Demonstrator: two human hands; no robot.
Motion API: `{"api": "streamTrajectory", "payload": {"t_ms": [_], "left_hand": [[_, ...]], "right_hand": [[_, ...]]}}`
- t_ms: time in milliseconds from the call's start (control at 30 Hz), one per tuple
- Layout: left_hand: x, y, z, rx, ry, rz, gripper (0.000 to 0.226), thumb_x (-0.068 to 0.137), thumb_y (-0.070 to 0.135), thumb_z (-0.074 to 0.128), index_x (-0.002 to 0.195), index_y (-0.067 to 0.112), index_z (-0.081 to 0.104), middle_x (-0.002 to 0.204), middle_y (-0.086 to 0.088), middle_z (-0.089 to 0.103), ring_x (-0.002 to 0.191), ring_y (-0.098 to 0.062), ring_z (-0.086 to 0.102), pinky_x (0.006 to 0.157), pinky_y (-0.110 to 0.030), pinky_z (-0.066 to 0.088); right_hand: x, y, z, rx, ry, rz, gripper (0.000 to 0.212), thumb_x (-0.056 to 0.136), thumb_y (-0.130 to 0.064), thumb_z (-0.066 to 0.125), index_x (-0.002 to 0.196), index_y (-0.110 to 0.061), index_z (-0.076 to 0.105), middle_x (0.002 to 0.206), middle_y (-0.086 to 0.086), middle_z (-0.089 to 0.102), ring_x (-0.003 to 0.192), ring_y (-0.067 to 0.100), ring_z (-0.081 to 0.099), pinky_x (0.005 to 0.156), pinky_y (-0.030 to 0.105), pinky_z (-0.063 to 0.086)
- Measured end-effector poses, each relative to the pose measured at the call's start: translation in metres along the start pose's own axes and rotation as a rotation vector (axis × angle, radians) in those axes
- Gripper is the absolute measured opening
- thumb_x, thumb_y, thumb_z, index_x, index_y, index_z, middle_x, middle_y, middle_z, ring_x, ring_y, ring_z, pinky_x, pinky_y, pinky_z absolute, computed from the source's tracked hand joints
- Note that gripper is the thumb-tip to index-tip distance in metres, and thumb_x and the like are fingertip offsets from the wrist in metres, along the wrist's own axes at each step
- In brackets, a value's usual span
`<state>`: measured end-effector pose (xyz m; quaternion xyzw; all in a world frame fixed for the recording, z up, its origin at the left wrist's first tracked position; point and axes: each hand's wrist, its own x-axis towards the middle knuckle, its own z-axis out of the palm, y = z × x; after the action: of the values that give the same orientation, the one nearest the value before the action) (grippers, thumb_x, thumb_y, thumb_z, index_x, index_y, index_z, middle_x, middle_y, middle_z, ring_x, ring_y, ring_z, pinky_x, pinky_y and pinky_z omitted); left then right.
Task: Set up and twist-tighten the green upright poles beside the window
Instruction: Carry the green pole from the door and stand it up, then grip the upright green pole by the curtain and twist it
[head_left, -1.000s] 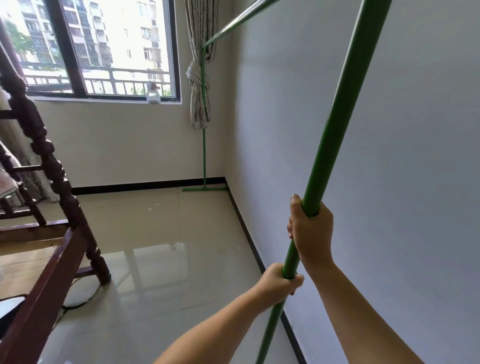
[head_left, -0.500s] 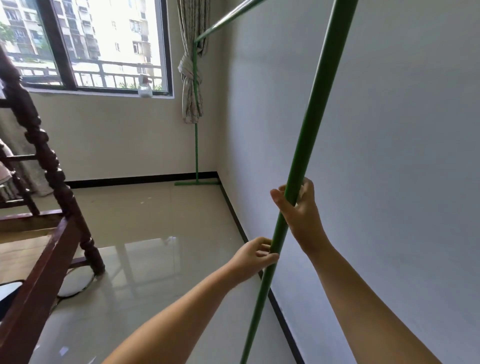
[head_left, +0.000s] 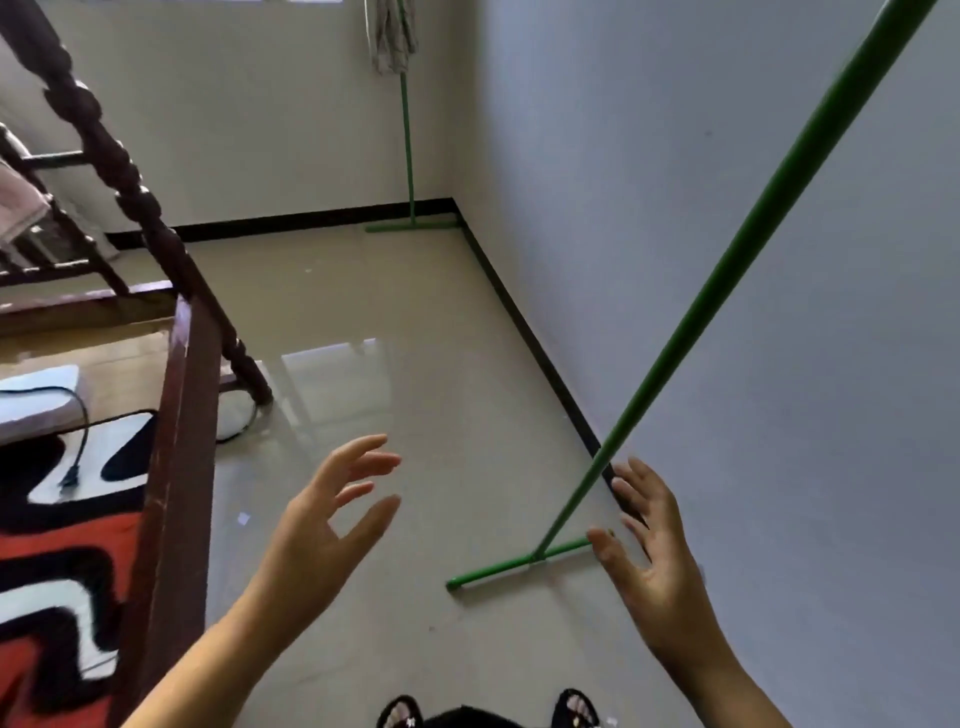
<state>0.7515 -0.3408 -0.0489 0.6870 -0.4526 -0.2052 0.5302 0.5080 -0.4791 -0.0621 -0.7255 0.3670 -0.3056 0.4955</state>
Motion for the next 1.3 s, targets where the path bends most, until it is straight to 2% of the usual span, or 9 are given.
{"api": "streamTrajectory", "payload": {"t_ms": [200,500,567,667,767,933,1100,1200,1300], "left_hand": [[-0.084,-0.034,-0.041,-0.087,0.21,-0.244,0.055,0.059,0.077,0.055,0.109,0.057,0.047,0.115,0.018,0.061,0.106,-0.001,0.059,0.087,-0.01,0.047],[-0.092,-0.066,-0.064,-0.144,0.388,-0.375,0.051,0.059,0.069,0.06,0.108,0.056,0.05,0.12,0.016,0.059,0.109,-0.004,0.058,0.087,-0.008,0.045],[-0.087,-0.072,-0.068,-0.147,0.413,-0.392,0.047,0.061,0.059,0.06,0.107,0.056,0.051,0.119,0.016,0.059,0.108,-0.004,0.059,0.087,-0.009,0.046],[-0.074,-0.084,-0.075,-0.137,0.453,-0.41,0.05,0.059,0.062,0.063,0.107,0.054,0.053,0.118,0.017,0.06,0.105,-0.003,0.06,0.085,-0.009,0.047],[-0.049,-0.1,-0.084,-0.125,0.49,-0.428,0.045,0.06,0.049,0.058,0.104,0.056,0.053,0.116,0.018,0.062,0.104,-0.003,0.061,0.083,-0.007,0.047],[0.027,-0.122,-0.093,-0.121,0.541,-0.422,0.044,0.063,0.046,0.058,0.105,0.056,0.053,0.117,0.019,0.06,0.103,-0.001,0.061,0.083,-0.006,0.046],[0.109,-0.132,-0.103,-0.129,0.565,-0.414,0.042,0.062,0.05,0.057,0.102,0.059,0.051,0.114,0.023,0.061,0.102,0.003,0.06,0.082,-0.004,0.045],[0.157,-0.147,-0.12,-0.127,0.583,-0.416,0.039,0.064,0.048,0.059,0.099,0.062,0.051,0.113,0.024,0.061,0.101,0.005,0.059,0.08,-0.003,0.044],[0.209,-0.173,-0.143,-0.128,0.579,-0.411,0.039,0.077,0.033,0.064,0.098,0.063,0.052,0.114,0.023,0.06,0.102,0.003,0.059,0.079,-0.002,0.044]], "right_hand": [[-0.048,0.014,0.065,0.024,-0.045,0.171,0.067,0.058,-0.08,0.054,0.119,-0.068,0.029,0.131,-0.034,0.041,0.126,-0.007,0.04,0.103,0.027,0.035],[-0.015,0.009,0.111,-0.002,-0.123,0.224,0.064,0.056,-0.075,0.058,0.113,-0.073,0.03,0.127,-0.039,0.041,0.121,-0.011,0.042,0.097,0.022,0.036],[0.0,0.011,0.119,-0.01,-0.143,0.233,0.06,0.06,-0.066,0.061,0.11,-0.075,0.029,0.123,-0.042,0.041,0.12,-0.013,0.042,0.097,0.024,0.035],[0.028,0.015,0.133,0.007,-0.167,0.252,0.056,0.07,-0.045,0.063,0.106,-0.077,0.032,0.123,-0.037,0.046,0.117,-0.012,0.043,0.1,0.028,0.036],[0.066,0.018,0.15,0.03,-0.179,0.27,0.052,0.072,-0.043,0.065,0.11,-0.066,0.038,0.126,-0.028,0.051,0.116,-0.012,0.043,0.103,0.035,0.038],[0.153,0.023,0.167,0.03,-0.177,0.233,0.052,0.075,-0.043,0.064,0.105,-0.075,0.035,0.12,-0.042,0.045,0.114,-0.014,0.045,0.094,0.026,0.037],[0.236,0.019,0.185,0.016,-0.204,0.22,0.055,0.071,-0.035,0.062,0.114,-0.059,0.037,0.12,-0.033,0.052,0.112,-0.016,0.045,0.1,0.032,0.039],[0.282,0.021,0.208,0.006,-0.179,0.2,0.055,0.077,-0.03,0.066,0.109,-0.068,0.041,0.12,-0.034,0.051,0.112,-0.013,0.048,0.095,0.029,0.04],[0.333,0.023,0.239,0.007,-0.16,0.202,0.067,0.08,-0.015,0.065,0.104,-0.072,0.04,0.121,-0.036,0.048,0.112,-0.012,0.048,0.094,0.03,0.04]]}}
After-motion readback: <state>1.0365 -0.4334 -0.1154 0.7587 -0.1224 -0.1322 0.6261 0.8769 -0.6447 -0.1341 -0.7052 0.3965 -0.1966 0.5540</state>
